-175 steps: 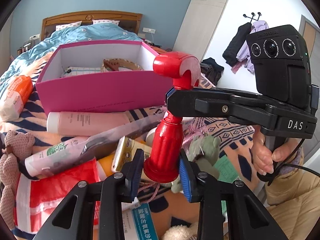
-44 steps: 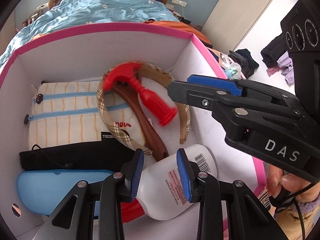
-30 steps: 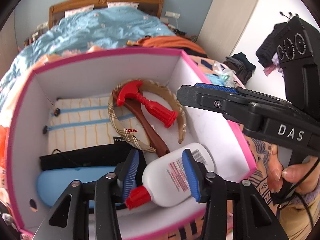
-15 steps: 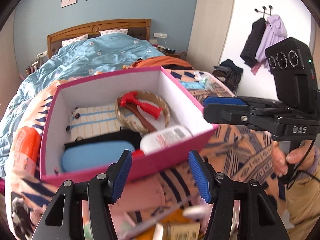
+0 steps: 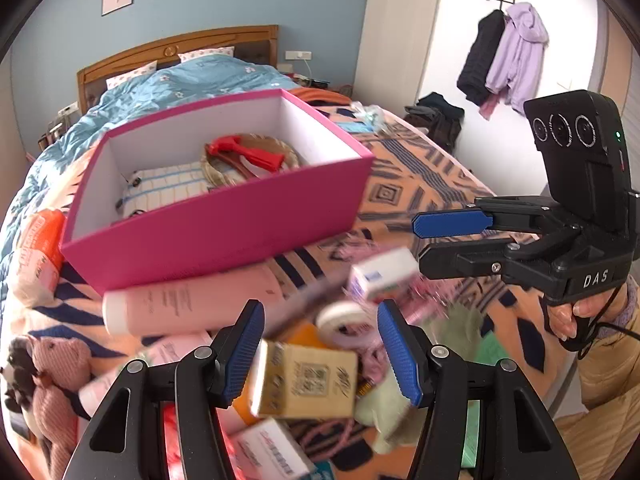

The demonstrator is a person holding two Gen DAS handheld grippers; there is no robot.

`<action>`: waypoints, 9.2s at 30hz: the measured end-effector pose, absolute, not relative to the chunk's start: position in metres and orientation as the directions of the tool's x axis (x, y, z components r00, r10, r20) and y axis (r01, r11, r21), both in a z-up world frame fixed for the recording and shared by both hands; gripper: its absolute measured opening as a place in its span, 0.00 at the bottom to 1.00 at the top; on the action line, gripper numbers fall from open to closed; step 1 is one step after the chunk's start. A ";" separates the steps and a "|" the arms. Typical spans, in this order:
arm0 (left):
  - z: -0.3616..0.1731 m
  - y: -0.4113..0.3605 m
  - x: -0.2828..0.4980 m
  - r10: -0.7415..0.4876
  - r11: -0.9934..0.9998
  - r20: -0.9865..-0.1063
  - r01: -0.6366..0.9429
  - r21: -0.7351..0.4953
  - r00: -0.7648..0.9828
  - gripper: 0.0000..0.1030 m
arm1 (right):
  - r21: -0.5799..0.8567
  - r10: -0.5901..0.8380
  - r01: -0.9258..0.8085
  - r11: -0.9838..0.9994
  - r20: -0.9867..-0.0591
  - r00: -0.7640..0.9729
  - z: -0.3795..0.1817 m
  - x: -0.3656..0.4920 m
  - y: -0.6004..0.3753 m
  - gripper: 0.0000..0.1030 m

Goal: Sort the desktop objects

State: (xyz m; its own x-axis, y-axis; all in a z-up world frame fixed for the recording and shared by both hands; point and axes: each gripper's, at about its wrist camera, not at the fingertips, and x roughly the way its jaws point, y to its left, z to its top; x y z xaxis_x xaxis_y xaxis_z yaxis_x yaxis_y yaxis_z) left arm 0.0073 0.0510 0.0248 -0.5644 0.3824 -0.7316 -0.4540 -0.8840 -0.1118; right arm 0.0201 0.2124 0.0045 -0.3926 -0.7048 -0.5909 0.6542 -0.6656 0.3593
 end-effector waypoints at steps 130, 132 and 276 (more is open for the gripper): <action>0.027 0.045 -0.035 0.542 -0.823 -0.701 -0.461 -0.332 -0.464 0.42 | 0.288 -0.694 0.677 -0.677 -0.556 -0.458 0.016 0.010 0.186 0.15; 0.030 0.047 -0.039 0.534 -0.828 -0.698 -0.463 -0.317 -0.477 0.40 | 0.302 -0.706 0.679 -0.670 -0.541 -0.456 0.020 0.007 0.187 0.15; 0.067 0.062 -0.195 0.332 -0.929 -0.768 -0.330 -0.166 -0.548 0.14 | 0.144 -0.614 0.683 -0.716 -0.595 -0.519 0.045 -0.139 0.170 0.18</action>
State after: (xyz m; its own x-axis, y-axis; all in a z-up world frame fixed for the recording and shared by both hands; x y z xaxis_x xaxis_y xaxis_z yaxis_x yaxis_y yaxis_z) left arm -0.1951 0.0618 0.0674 -0.5477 0.3321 -0.7680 -0.3300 -0.9292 -0.1664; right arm -0.1390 0.1700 0.0452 -0.5186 -0.6144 -0.5946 0.6829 -0.7161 0.1443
